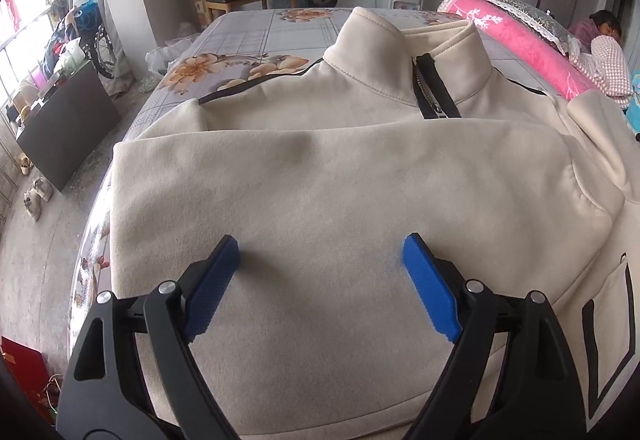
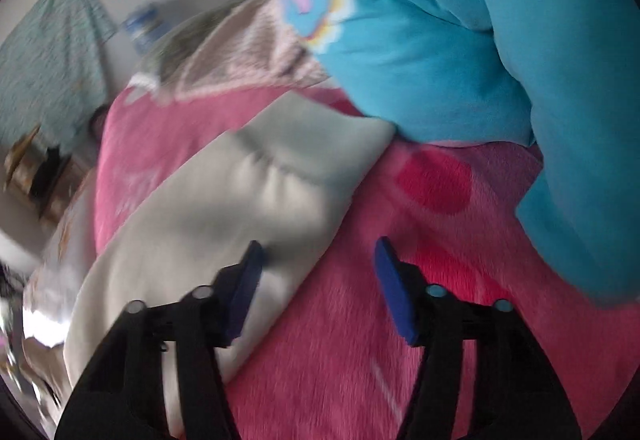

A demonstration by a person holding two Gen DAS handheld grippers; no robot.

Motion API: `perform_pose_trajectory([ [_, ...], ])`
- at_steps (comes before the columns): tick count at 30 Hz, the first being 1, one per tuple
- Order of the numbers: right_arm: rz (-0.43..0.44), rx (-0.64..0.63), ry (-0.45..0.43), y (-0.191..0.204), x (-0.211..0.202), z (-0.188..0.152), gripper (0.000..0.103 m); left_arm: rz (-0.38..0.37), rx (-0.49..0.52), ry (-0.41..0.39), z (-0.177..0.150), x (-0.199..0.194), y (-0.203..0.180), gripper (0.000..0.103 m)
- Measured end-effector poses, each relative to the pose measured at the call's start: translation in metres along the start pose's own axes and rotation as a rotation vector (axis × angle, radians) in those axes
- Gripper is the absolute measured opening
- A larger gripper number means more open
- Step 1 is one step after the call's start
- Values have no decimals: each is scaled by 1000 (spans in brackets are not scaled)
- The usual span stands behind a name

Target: Fold large clothes

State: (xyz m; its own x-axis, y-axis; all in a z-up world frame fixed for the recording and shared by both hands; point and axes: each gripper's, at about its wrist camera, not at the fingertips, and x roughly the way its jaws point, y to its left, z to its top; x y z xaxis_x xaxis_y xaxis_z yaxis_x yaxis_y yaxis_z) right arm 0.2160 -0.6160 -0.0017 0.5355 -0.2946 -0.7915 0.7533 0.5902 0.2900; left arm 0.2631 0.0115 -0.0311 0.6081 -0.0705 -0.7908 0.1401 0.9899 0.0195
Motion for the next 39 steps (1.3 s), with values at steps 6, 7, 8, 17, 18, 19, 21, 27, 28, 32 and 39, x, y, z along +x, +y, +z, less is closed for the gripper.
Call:
perform_pose_trajectory([
  [6, -10, 105, -37, 2, 31, 14, 30, 1, 0, -1, 0, 0, 0, 81],
  [7, -21, 100, -33, 6, 34, 13, 30, 0, -1, 0, 1, 0, 0, 81],
  [8, -26, 96, -34, 7, 35, 13, 29, 0, -1, 0, 0, 0, 0, 81],
  [17, 26, 12, -120, 16, -14, 20, 12, 0, 0, -1, 0, 0, 0, 81],
  [18, 38, 0, -132, 17, -23, 20, 11, -1, -1, -1, 0, 0, 0, 81],
  [19, 54, -21, -150, 22, -37, 20, 11, -1, 0, -1, 1, 0, 0, 81],
  [21, 77, -53, -180, 31, -61, 23, 11, -1, -1, -1, 1, 0, 0, 81],
  [27, 137, -154, -278, 63, -131, 25, 11, -2, -2, -4, 0, -1, 0, 79],
  [28, 142, -170, -289, 68, -140, 25, 11, 2, -5, -7, 1, -2, 1, 75],
  [32, 158, -238, -335, 87, -177, 18, 11, -62, -32, -53, -1, -29, 6, 59],
  [39, 220, -324, -384, 120, -227, 1, 11, -145, -45, 18, -10, -23, 12, 40],
])
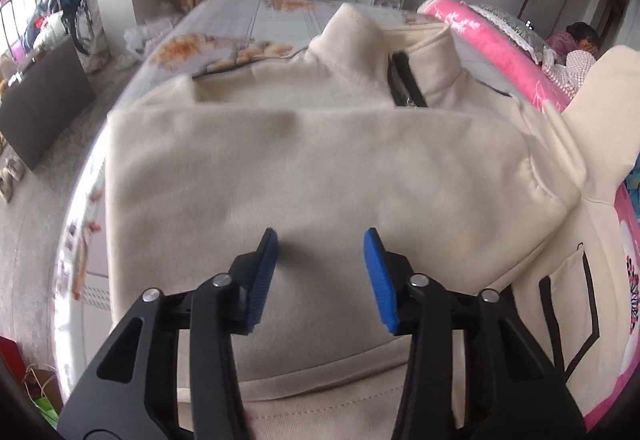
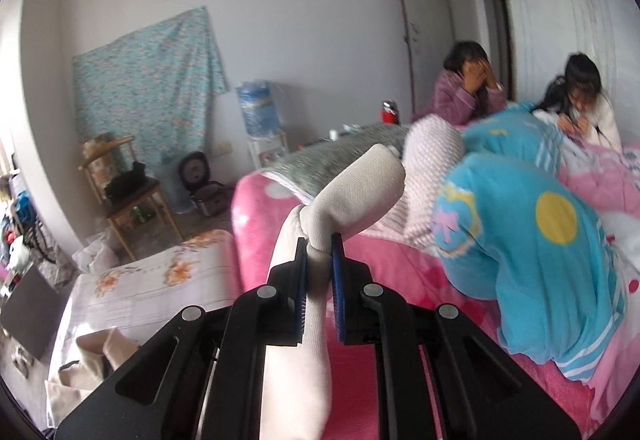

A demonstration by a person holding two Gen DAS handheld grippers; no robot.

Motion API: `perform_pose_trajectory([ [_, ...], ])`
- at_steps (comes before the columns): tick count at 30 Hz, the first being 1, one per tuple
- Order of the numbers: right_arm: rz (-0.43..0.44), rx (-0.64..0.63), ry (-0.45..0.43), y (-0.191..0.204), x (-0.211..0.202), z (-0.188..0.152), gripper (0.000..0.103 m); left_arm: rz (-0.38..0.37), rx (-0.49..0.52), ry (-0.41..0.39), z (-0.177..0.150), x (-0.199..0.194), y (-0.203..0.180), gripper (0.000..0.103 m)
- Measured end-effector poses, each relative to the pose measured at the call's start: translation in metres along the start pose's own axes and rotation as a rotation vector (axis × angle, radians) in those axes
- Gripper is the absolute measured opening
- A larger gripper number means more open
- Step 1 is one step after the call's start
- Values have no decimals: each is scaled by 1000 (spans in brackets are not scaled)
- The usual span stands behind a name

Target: Fold large clothes

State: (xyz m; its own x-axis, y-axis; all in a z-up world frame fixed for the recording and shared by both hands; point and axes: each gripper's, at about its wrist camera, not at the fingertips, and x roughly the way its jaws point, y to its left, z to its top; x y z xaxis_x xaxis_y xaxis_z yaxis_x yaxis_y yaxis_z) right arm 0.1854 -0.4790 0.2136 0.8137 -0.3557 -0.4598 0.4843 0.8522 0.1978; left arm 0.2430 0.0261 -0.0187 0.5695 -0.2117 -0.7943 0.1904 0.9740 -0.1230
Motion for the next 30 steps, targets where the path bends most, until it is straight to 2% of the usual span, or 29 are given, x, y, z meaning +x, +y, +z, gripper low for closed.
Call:
perform_pose_trajectory([
  [5, 89, -68, -37, 52, -35, 9, 11, 4, -3, -5, -1, 3, 1, 39],
  [7, 134, -101, -55, 75, -50, 11, 11, 0, -18, -5, 0, 3, 5, 35],
  [9, 187, -144, -77, 102, -70, 11, 11, -32, -61, -2, 0, -1, 14, 27],
  [11, 236, -183, -94, 128, -84, 7, 11, -69, -111, -16, -1, -10, 23, 26],
  [15, 340, -252, -99, 181, -106, -13, 11, -113, -148, -67, -7, -39, 35, 25],
  [19, 480, -317, -57, 236, -117, -61, 11, -167, -151, -90, -19, -68, 42, 22],
  [23, 628, -444, 102, 288, -109, -138, 13, -212, -144, -81, -30, -87, 52, 21],
  [25, 683, -544, 239, 309, -95, -189, 17, -232, -147, -67, -35, -93, 57, 21],
  [26, 703, -578, 310, 314, -88, -212, 26, -239, -149, -60, -38, -96, 60, 21],
  [27, 731, -622, 421, 319, -80, -242, 37, -244, -152, -55, -40, -97, 62, 21],
  [28, 744, -649, 493, 320, -77, -262, 41, -253, -156, -50, -42, -99, 64, 21],
  [29, 754, -663, 528, 318, -76, -274, 50, -260, -158, -48, -44, -101, 66, 21],
  [30, 774, -682, 562, 309, -79, -287, 55, -270, -160, -48, -44, -102, 66, 21],
])
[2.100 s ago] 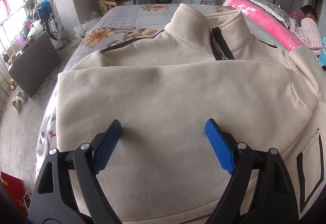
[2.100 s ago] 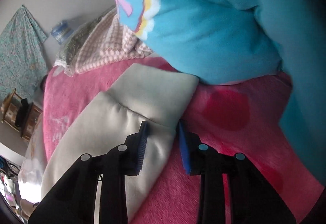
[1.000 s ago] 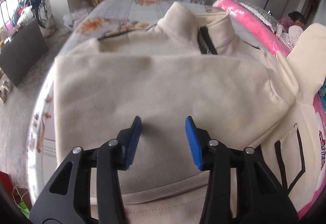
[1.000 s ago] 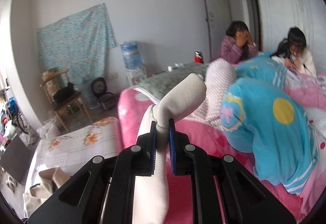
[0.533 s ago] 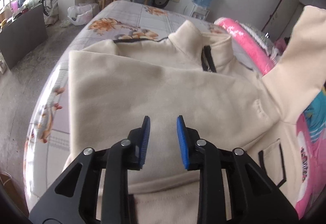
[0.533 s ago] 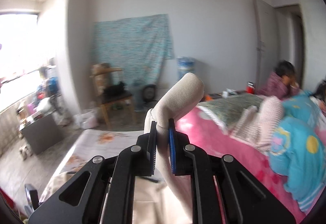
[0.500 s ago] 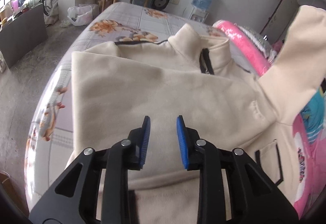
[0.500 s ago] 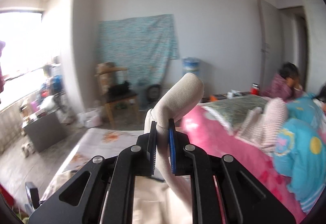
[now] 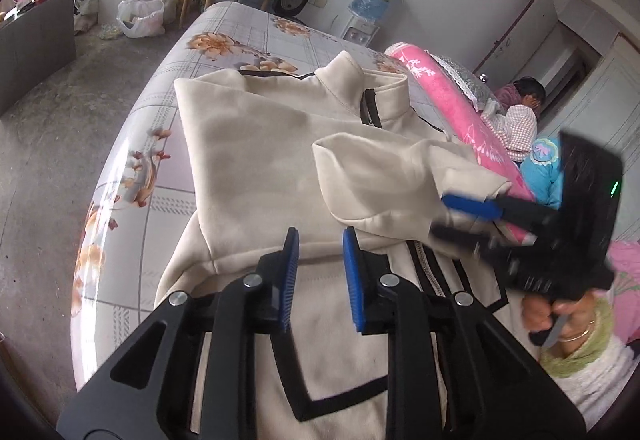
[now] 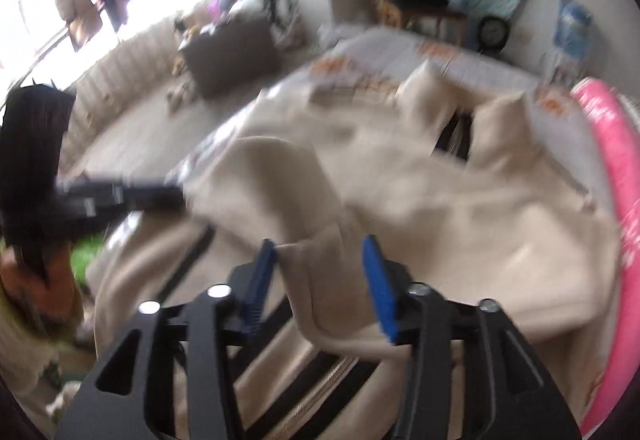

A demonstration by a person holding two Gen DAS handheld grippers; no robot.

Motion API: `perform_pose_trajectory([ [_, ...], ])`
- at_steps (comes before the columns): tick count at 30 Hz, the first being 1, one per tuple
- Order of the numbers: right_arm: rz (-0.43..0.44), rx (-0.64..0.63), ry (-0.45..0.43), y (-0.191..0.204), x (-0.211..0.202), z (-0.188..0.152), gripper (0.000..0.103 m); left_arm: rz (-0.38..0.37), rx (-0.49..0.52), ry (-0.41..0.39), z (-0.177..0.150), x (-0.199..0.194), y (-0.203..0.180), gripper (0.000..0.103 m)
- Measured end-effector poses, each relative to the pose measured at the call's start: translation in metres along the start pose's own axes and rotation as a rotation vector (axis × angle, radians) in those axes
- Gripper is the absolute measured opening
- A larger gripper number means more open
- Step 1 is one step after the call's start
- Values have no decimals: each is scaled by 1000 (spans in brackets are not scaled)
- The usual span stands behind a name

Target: Fold large clothes

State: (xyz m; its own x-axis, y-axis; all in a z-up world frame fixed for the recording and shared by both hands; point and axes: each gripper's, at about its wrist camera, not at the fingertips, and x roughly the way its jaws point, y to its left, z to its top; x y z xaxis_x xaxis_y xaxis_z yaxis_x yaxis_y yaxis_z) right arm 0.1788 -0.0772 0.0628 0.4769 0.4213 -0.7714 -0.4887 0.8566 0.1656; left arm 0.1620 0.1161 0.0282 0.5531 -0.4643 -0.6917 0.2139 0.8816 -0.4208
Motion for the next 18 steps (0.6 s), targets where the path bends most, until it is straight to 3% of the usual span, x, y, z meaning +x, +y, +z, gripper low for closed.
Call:
perform_pose_trajectory([
  [4, -31, -38, -12, -11, -29, -32, 59, -51, -6, 9, 3, 2, 1, 22],
  [6, -76, -1, -49, -32, -55, -42, 63, -69, -27, 22, 5, 8, 3, 34],
  [13, -91, 384, -138, -155, -107, -70, 64, -174, -190, 102, 13, 36, 12, 39],
  [18, -75, 552, -137, -204, -106, -92, 64, -113, -201, 164, -8, 35, 8, 43],
])
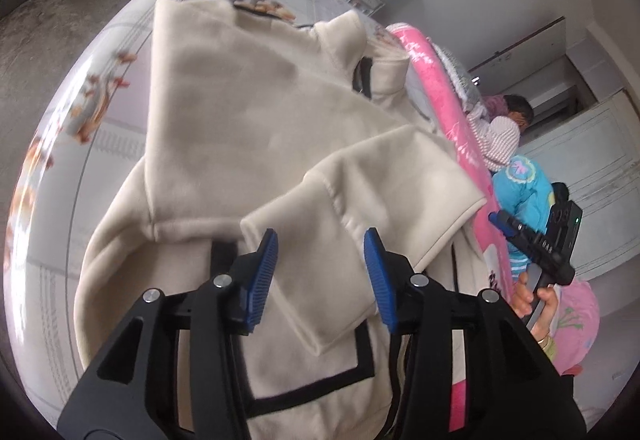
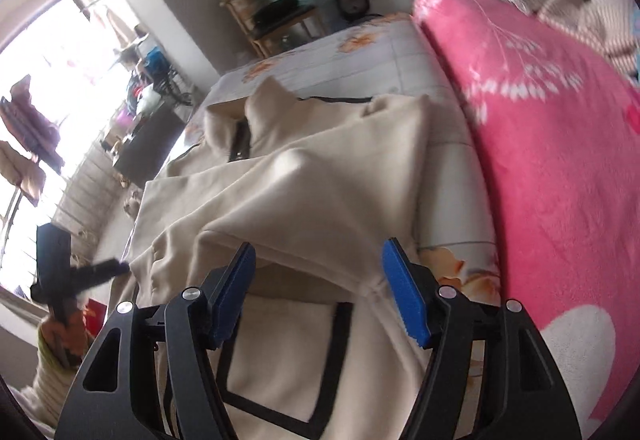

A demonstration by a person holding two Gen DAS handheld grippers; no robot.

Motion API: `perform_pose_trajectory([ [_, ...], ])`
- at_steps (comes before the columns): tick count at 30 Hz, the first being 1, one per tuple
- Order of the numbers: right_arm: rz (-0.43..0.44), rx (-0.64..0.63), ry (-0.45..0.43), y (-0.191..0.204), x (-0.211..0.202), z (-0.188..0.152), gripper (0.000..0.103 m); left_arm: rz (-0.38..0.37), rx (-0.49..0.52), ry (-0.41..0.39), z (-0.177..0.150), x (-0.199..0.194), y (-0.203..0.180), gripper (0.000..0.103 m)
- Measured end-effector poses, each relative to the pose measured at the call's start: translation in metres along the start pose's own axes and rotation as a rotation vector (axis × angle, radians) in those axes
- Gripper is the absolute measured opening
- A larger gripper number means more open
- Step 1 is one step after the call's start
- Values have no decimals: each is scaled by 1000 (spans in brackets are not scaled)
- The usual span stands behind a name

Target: Fold large clothes

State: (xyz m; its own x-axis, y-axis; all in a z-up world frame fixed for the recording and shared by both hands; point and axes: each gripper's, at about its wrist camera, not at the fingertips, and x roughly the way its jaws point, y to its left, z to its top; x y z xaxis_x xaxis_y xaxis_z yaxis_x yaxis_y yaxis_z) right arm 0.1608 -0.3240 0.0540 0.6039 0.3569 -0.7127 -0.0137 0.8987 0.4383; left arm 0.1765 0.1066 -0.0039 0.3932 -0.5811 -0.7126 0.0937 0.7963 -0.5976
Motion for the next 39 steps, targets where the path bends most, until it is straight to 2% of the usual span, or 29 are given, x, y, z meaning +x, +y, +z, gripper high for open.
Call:
perform_pose_trajectory([
  [6, -14, 17, 54, -16, 24, -9, 64, 23, -42, 37, -22, 14, 3, 42],
  [9, -37, -17, 51, -12, 26, -14, 64, 27, -68, 22, -26, 21, 4, 40],
  [10, -50, -32, 43, -11, 24, -16, 64, 39, -74, 2, -27, 21, 4, 37],
  [12, -69, -60, 31, -9, 17, -17, 64, 99, -62, -24, -27, 22, 2, 12],
  [14, -99, -99, 27, -6, 11, -18, 64, 132, -13, -27, -26, 23, -6, 1],
  [17, -119, -193, 42, 4, 7, -21, 64, 124, 80, -38, -23, 13, -25, 1],
  [19, -130, -287, 84, 17, 14, -24, 69, 119, 126, -69, -18, 2, -37, 1],
  [22, -244, -433, 122, 38, 37, -31, 71, 104, 190, -150, 5, -19, -54, 1],
  [25, -421, -539, 132, 45, 63, -34, 71, 108, 232, -221, 34, -34, -67, 1],
  [26, -467, -552, 121, 44, 67, -35, 62, 114, 252, -249, 48, -40, -71, 1],
  [27, -510, -551, 93, 44, 66, -33, 39, 113, 264, -282, 61, -47, -75, 1],
  [29, -549, -501, 59, 39, 59, -29, 21, 74, 277, -341, 85, -66, -79, 1],
  [30, -534, -462, 27, 37, 51, -26, 16, 52, 280, -358, 93, -73, -80, 1],
  [32, -595, -448, -49, 36, 40, -26, 15, 20, 274, -371, 104, -78, -75, 1],
  [33, -616, -452, -77, 37, 37, -26, 15, 19, 258, -365, 107, -74, -68, 1],
  [35, -628, -418, -92, 30, 34, -27, 16, 28, 183, -278, 108, -47, -40, 1],
  [37, -586, -356, -21, 16, 40, -26, 20, 75, 107, -183, 103, -15, -10, 1],
  [39, -511, -307, 36, 6, 39, -26, 38, 82, 40, -116, 92, 9, 20, 1],
])
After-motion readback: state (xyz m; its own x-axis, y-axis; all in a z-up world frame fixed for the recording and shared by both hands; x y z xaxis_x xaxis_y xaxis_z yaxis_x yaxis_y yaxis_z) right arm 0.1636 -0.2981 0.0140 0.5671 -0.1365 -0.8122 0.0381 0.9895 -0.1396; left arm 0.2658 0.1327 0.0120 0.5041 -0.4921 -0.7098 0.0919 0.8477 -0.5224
